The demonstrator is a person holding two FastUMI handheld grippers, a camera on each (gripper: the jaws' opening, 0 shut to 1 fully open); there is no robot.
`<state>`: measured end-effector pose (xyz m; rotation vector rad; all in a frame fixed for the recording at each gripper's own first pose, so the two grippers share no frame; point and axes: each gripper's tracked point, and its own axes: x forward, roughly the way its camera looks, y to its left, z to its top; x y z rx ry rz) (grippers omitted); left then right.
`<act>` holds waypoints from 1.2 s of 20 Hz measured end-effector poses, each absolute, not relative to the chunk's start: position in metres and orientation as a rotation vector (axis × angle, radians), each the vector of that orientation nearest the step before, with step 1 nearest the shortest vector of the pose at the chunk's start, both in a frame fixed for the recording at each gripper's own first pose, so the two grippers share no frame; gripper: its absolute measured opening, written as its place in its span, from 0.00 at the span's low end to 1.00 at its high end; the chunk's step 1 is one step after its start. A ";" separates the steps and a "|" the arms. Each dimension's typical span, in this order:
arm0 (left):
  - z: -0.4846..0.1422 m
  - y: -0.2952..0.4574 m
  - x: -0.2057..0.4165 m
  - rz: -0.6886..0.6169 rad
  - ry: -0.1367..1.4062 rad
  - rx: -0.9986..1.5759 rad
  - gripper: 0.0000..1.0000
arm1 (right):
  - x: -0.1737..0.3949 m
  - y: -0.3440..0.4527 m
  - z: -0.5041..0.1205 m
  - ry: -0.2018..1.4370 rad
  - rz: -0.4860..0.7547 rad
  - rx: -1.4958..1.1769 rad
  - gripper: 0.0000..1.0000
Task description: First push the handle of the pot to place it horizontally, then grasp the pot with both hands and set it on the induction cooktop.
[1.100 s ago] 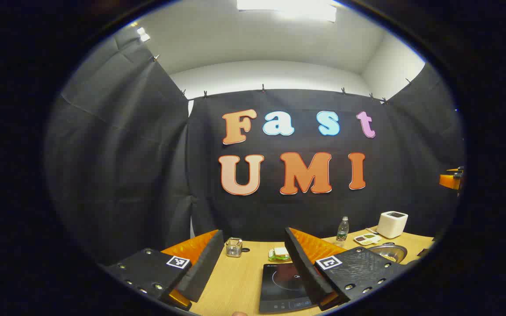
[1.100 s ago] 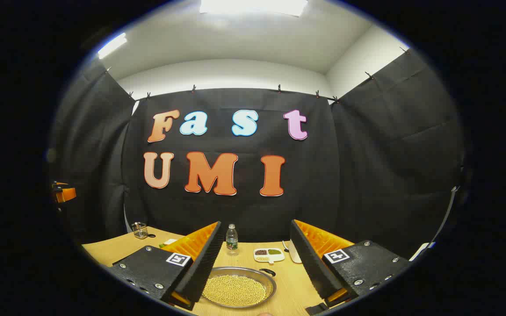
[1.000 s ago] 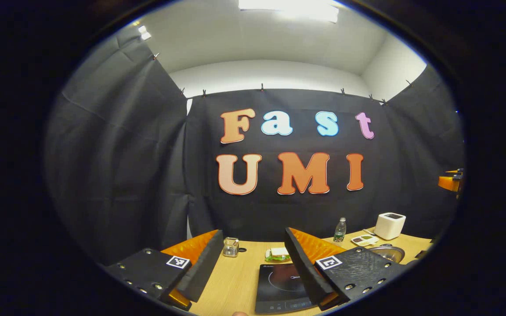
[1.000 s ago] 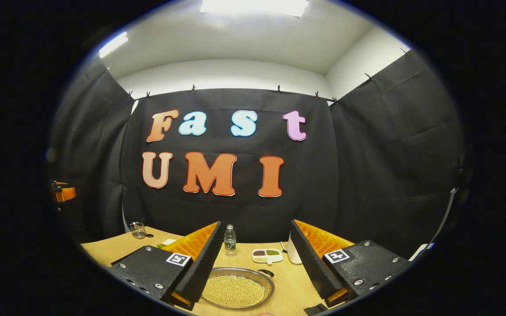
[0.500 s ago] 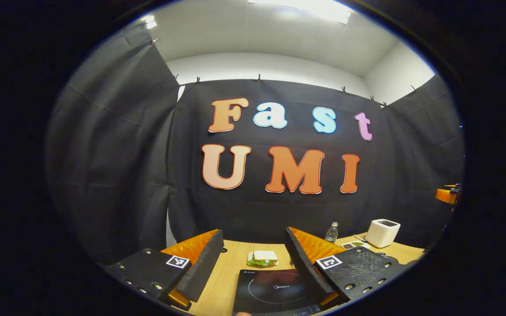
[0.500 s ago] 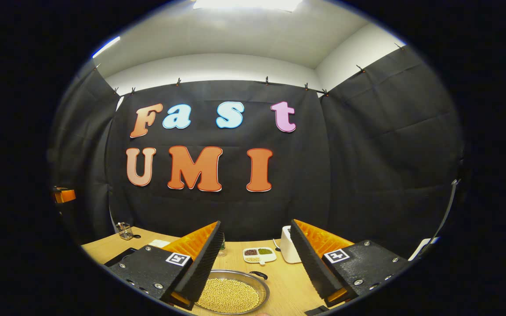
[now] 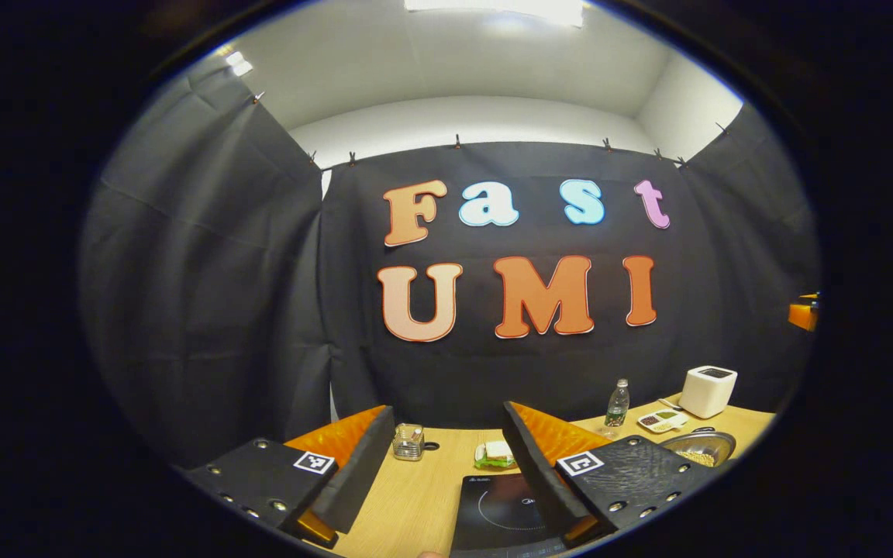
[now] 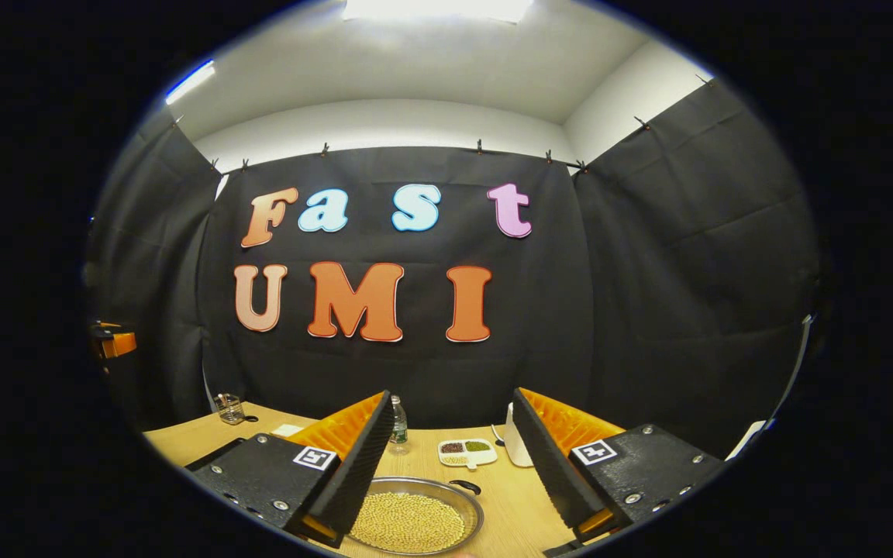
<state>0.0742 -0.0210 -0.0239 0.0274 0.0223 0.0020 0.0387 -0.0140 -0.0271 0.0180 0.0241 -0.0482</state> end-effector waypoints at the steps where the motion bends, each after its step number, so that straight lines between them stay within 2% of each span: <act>1: -0.029 -0.025 0.073 -0.014 0.031 0.007 0.88 | 0.036 -0.012 -0.028 0.028 -0.049 0.013 0.95; 9: -0.052 -0.016 0.048 -0.010 0.071 -0.009 0.88 | 0.023 0.005 -0.036 0.055 -0.006 0.010 0.95; 16: -0.027 -0.007 0.035 0.009 0.038 -0.003 0.89 | 0.014 0.004 -0.041 0.058 0.000 0.032 0.94; 17: -0.027 -0.007 0.035 0.005 0.038 -0.001 0.88 | 0.013 0.004 -0.043 0.062 -0.002 0.027 0.85; 18: -0.027 -0.009 0.032 0.001 0.037 0.000 0.88 | 0.013 0.004 -0.046 0.067 -0.004 0.022 0.89; 20: -0.028 -0.011 0.030 -0.004 0.038 -0.004 0.88 | 0.012 0.009 -0.051 0.079 0.003 0.014 0.81; 21: -0.030 -0.011 0.029 -0.007 0.040 -0.008 0.88 | 0.010 0.014 -0.054 0.085 0.012 0.009 0.69; 22: -0.032 -0.011 0.029 -0.008 0.045 -0.009 0.89 | 0.009 0.018 -0.056 0.089 0.024 0.006 0.72; 24: -0.034 -0.007 0.031 -0.002 0.054 -0.010 0.88 | 0.007 0.025 -0.063 0.096 0.045 0.001 0.58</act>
